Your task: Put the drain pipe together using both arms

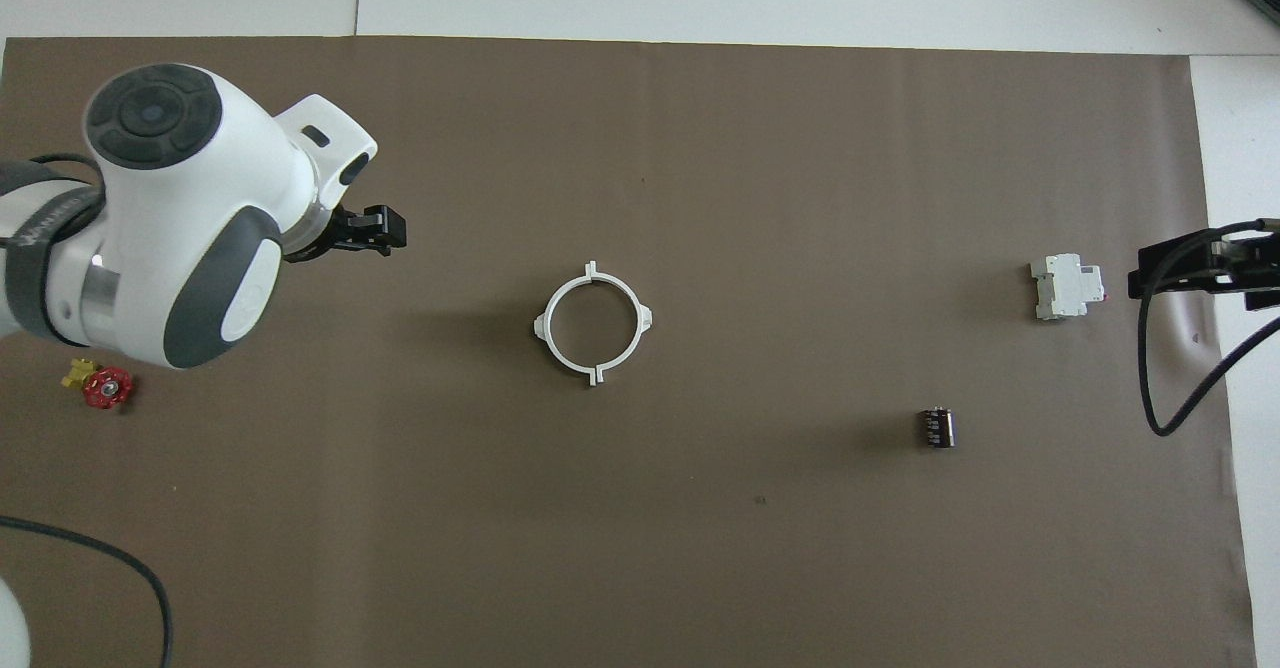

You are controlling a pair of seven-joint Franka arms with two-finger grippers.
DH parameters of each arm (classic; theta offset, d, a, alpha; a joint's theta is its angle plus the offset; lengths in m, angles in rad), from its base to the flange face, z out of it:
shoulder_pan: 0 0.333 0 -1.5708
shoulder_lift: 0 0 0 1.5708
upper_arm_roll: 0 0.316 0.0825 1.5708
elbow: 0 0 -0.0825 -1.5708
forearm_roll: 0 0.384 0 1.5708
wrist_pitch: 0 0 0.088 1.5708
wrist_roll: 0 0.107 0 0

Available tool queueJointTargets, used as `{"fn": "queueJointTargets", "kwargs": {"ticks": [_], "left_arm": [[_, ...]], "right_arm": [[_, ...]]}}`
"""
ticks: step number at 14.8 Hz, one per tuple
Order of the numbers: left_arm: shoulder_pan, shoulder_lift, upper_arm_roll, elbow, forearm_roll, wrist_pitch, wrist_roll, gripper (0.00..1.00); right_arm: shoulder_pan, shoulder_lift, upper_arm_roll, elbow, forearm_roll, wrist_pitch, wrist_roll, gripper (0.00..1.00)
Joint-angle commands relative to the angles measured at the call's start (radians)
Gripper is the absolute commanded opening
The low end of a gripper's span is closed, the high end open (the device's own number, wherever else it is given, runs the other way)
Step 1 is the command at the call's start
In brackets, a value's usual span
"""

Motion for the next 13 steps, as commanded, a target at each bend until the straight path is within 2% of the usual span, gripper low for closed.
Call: {"fn": "queueJointTargets", "kwargs": {"ticks": [1,7,9,13], "left_arm": [[0.082,-0.008,-0.003,0.140,-0.014,-0.182,0.150,1.00],[0.233,-0.038,0.012,0.193,-0.040,-0.304,0.326,1.00],[0.282,-0.050,0.016,0.216,-0.115,-0.348,0.394,1.00],[0.225,-0.122,0.051,0.206,-0.129,-0.390,0.384,1.00]], "right_arm": [[0.001,-0.024,0.000,-0.028,0.004,0.011,0.010,1.00],[0.001,-0.024,0.000,-0.028,0.004,0.011,0.011,1.00],[0.001,-0.024,0.000,-0.028,0.004,0.011,0.010,1.00],[0.001,-0.024,0.000,-0.028,0.004,0.011,0.011,1.00]]}}
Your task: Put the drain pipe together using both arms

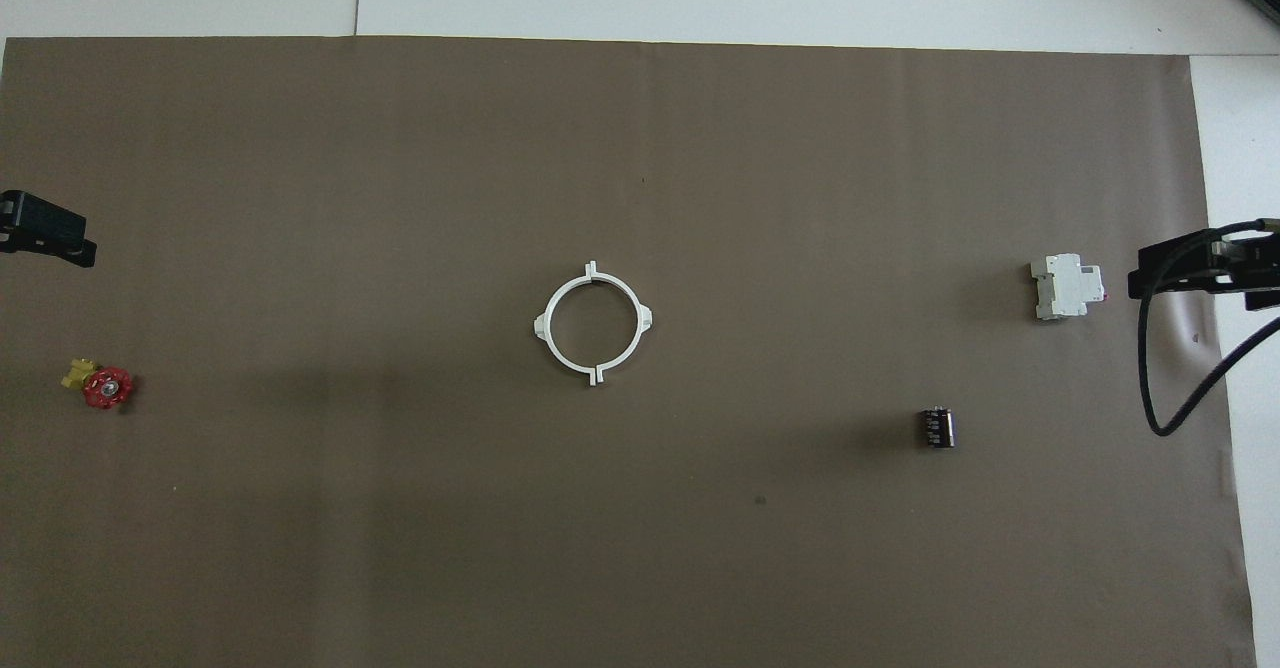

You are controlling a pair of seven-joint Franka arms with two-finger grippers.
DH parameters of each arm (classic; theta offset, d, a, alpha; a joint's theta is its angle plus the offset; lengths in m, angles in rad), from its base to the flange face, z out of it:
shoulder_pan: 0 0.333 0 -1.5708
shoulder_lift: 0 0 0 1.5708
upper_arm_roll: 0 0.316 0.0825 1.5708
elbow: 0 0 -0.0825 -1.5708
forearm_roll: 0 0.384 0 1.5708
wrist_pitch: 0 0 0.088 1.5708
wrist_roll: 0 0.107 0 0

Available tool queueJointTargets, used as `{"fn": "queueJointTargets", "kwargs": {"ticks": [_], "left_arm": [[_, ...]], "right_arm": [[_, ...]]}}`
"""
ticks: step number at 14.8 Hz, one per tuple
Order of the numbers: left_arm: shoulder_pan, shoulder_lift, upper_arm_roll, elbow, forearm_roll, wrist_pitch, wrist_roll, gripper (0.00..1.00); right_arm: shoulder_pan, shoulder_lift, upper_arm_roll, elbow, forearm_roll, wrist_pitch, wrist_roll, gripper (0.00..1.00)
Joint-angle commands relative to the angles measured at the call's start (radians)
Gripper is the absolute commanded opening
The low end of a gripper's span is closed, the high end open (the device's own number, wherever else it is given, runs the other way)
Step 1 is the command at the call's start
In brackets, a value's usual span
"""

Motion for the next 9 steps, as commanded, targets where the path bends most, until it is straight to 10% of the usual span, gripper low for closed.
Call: {"fn": "queueJointTargets", "kwargs": {"ticks": [1,4,9], "left_arm": [[-0.075,-0.056,0.056,-0.011,-0.020,-0.052,-0.007,1.00],[-0.294,-0.114,0.252,-0.089,-0.032,-0.025,-0.044,1.00],[-0.321,-0.150,0.285,-0.123,-0.052,-0.014,-0.044,1.00]], "right_arm": [[0.001,-0.024,0.000,-0.028,0.004,0.011,0.010,1.00],[0.001,-0.024,0.000,-0.028,0.004,0.011,0.011,1.00],[0.001,-0.024,0.000,-0.028,0.004,0.011,0.010,1.00]]}}
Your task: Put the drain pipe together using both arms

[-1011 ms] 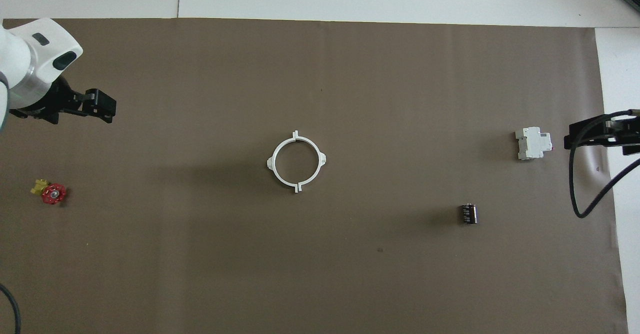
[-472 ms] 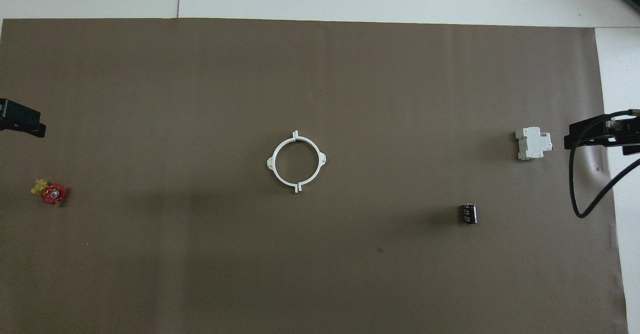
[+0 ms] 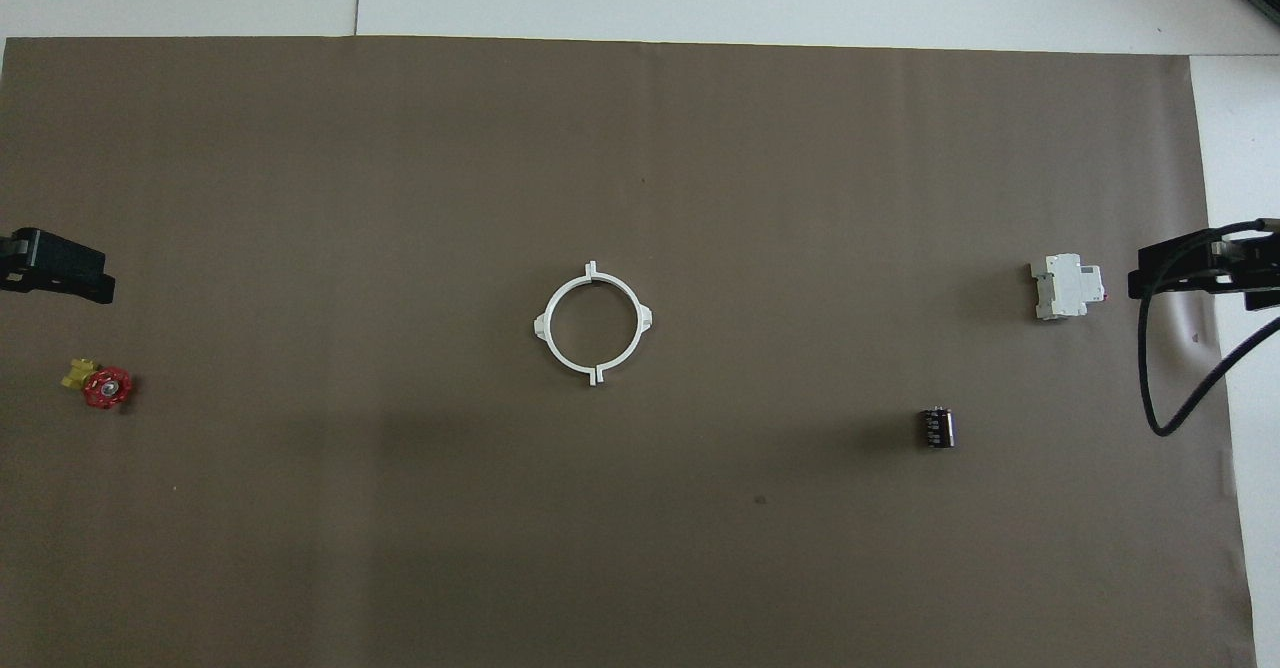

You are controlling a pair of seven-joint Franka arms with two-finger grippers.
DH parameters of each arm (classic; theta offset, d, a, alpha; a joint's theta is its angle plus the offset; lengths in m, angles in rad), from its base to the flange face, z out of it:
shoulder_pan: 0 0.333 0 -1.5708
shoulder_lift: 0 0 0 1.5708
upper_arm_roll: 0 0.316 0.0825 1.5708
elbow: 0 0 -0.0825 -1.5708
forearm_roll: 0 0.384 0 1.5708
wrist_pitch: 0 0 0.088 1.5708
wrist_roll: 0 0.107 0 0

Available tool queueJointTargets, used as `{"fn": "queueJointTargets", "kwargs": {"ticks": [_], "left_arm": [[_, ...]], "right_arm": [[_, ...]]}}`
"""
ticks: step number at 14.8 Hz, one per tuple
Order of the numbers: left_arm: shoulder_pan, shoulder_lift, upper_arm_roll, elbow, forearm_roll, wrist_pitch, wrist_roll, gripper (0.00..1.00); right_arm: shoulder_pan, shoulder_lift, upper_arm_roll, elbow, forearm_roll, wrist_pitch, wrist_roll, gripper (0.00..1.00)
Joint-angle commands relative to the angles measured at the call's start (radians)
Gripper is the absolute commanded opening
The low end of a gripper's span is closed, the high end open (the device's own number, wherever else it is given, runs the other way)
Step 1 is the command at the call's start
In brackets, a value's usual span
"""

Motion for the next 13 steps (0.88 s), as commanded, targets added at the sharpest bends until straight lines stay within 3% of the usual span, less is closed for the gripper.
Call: {"fn": "queueJointTargets", "kwargs": {"ticks": [1,13], "left_arm": [[-0.027,-0.036,0.025,-0.040,-0.013,0.019,-0.008,1.00],[-0.079,-0.027,0.011,-0.030,0.022,0.022,0.003,1.00]], "right_arm": [[0.002,-0.024,0.000,-0.028,0.004,0.011,0.011,1.00],[0.001,-0.024,0.000,-0.028,0.004,0.011,0.011,1.00]]}}
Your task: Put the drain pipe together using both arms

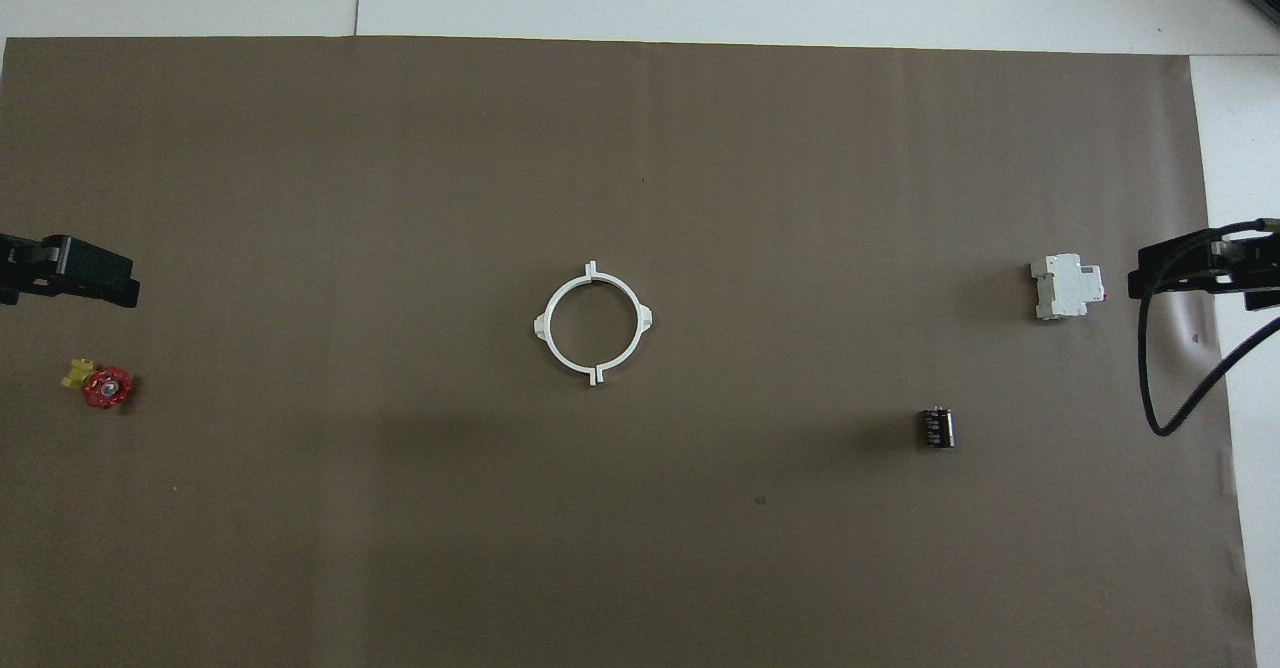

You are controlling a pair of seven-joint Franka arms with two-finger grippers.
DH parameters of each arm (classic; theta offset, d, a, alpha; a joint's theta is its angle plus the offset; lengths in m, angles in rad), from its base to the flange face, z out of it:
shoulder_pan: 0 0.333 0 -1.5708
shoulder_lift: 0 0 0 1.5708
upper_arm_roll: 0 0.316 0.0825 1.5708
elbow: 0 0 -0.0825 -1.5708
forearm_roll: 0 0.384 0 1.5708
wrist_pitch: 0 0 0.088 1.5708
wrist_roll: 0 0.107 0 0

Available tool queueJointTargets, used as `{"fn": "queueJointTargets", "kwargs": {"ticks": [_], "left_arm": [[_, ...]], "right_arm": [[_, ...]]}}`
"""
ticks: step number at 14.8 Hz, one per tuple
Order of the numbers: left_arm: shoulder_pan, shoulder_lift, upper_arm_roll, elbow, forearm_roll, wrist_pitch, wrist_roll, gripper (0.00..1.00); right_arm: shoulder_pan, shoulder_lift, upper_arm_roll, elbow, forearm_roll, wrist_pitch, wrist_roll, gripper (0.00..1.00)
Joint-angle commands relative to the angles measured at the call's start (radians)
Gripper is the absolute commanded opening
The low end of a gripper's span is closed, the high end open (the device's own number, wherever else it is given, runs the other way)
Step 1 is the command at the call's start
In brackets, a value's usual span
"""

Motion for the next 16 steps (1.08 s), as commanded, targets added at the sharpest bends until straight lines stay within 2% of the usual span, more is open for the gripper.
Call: {"fn": "queueJointTargets", "kwargs": {"ticks": [1,16], "left_arm": [[-0.023,-0.018,0.013,-0.024,0.013,0.016,-0.004,1.00],[-0.028,-0.021,0.013,-0.027,0.013,0.016,-0.020,1.00]], "right_arm": [[0.001,-0.024,0.000,-0.028,0.004,0.011,0.010,1.00],[0.001,-0.024,0.000,-0.028,0.004,0.011,0.010,1.00]]}}
